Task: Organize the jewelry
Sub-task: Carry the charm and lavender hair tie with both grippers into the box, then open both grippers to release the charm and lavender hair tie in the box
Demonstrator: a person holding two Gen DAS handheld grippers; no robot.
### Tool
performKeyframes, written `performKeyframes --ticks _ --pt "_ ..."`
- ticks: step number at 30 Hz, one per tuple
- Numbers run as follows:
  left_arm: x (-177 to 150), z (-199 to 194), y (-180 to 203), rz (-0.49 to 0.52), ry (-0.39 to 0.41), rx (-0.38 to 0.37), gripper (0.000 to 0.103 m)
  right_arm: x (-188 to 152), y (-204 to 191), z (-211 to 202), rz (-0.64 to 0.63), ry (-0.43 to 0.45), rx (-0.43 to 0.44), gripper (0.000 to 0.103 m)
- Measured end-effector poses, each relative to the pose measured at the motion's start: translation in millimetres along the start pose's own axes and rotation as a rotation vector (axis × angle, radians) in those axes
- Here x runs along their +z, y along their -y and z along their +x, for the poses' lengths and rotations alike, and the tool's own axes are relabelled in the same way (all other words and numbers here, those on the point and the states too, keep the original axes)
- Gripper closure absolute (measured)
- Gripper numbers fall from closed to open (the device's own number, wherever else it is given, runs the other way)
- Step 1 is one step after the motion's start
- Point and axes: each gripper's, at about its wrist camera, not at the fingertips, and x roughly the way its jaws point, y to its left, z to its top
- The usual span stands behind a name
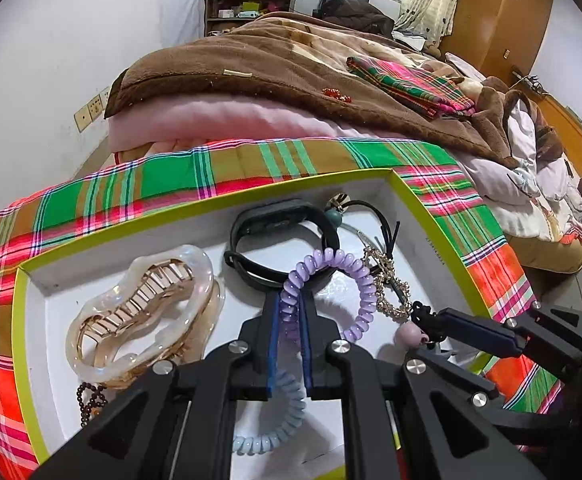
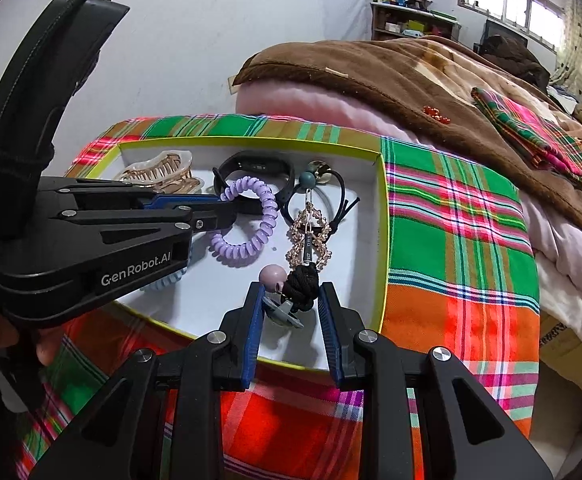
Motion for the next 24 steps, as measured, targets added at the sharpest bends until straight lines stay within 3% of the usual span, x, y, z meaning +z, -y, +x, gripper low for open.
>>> performKeyframes --ticks 10,24 --pt "-1.2 0.3 -1.4 -0.01 -0.01 -0.002 0.092 3.7 -0.4 3.8 -0.017 -0.029 -0.001 0.074" --pt "-3.3 -0.6 -2.9 -0.029 -0.024 -0.009 0.08 5.5 0.3 5.6 -0.017 -0.049 0.006 0.074"
